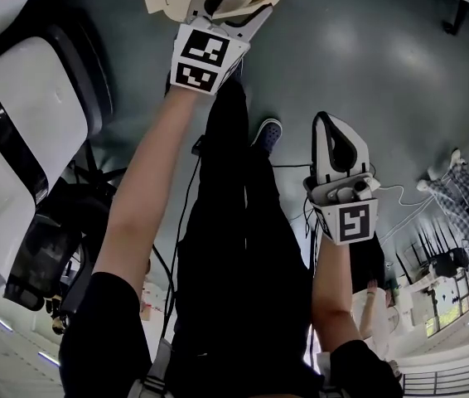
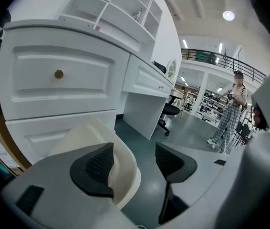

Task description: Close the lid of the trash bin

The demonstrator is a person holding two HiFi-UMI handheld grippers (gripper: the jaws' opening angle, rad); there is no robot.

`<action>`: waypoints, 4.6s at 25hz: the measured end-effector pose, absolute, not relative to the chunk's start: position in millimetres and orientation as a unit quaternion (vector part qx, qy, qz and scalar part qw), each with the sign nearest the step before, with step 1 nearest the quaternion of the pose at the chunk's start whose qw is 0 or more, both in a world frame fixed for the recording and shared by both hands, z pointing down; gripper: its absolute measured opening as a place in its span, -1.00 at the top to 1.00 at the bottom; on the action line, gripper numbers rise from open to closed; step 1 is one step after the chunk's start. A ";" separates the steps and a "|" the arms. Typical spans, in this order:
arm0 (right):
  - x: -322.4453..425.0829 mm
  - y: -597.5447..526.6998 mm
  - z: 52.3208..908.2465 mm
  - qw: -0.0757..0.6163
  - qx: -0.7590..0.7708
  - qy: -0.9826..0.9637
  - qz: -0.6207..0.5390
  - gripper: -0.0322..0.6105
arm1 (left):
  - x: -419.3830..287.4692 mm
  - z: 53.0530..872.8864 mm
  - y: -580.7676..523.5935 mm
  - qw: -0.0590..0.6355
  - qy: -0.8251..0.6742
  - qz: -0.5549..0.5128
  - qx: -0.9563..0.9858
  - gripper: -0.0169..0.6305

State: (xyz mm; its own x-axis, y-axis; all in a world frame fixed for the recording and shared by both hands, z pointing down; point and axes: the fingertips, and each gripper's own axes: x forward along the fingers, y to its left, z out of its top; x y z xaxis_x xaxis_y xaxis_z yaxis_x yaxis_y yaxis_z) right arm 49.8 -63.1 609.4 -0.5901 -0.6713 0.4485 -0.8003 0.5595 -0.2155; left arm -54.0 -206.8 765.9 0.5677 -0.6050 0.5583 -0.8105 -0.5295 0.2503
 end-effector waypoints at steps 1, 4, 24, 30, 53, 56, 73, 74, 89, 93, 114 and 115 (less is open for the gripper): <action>51.8 -62.9 612.8 0.160 0.424 -0.868 0.203 0.89 | -47.8 773.8 -208.3 0.253 -0.410 0.214 0.850 0.08; 58.8 -64.8 622.5 0.164 0.424 -0.866 0.206 0.88 | -32.2 797.1 -212.4 0.259 -0.395 0.234 0.850 0.08; 75.8 -73.8 642.6 0.162 0.425 -0.867 0.206 0.88 | 0.7 891.6 -216.1 0.309 -0.363 0.309 0.823 0.08; 75.3 -70.9 646.8 0.164 0.424 -0.865 0.213 0.89 | 1.6 899.2 -218.4 0.311 -0.359 0.305 0.825 0.07; 83.6 -61.4 535.4 0.153 0.434 -0.873 0.161 0.88 | -16.2 686.8 -183.1 0.277 -0.431 0.145 0.846 0.05; 89.1 -49.7 496.1 0.158 0.433 -0.875 0.147 0.88 | -25.7 611.6 -157.5 0.251 -0.444 0.117 0.852 0.06; 126.6 35.9 269.4 0.091 0.443 -0.888 0.081 0.88 | -64.2 288.0 28.0 0.157 -0.497 0.033 0.853 0.05; 129.8 44.9 260.9 0.084 0.443 -0.889 0.086 0.88 | -65.6 273.0 35.9 0.147 -0.501 0.031 0.852 0.05; 160.5 141.1 198.2 0.095 0.415 -0.905 0.011 0.88 | -50.6 180.1 146.5 0.094 -0.549 0.000 0.831 0.05; 166.6 147.8 193.4 0.085 0.411 -0.907 0.009 0.88 | -46.6 174.8 163.2 0.088 -0.559 -0.005 0.824 0.06; 167.4 200.6 138.4 0.019 0.400 -0.916 0.019 0.88 | -54.6 134.2 258.9 0.060 -0.591 -0.012 0.805 0.05; 167.6 203.7 139.0 0.020 0.401 -0.916 0.021 0.88 | -55.4 133.1 264.3 0.060 -0.592 -0.012 0.803 0.06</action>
